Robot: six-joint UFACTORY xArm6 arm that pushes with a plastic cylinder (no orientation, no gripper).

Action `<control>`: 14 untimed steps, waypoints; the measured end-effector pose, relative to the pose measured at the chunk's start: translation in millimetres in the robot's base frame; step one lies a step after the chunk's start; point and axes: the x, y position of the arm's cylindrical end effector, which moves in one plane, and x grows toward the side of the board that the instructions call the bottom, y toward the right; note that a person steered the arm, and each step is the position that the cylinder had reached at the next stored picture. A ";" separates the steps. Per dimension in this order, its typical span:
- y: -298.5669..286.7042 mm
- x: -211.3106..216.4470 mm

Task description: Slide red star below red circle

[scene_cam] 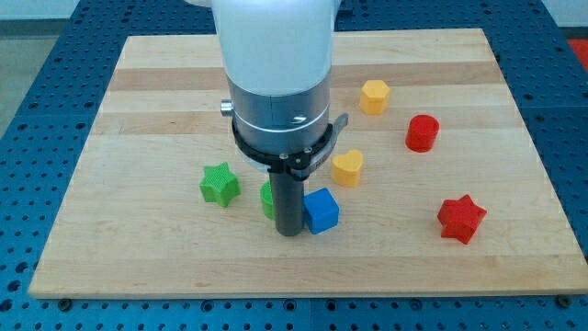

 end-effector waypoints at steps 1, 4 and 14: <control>1.5 0.0; 44.8 4.5; 176.4 -6.3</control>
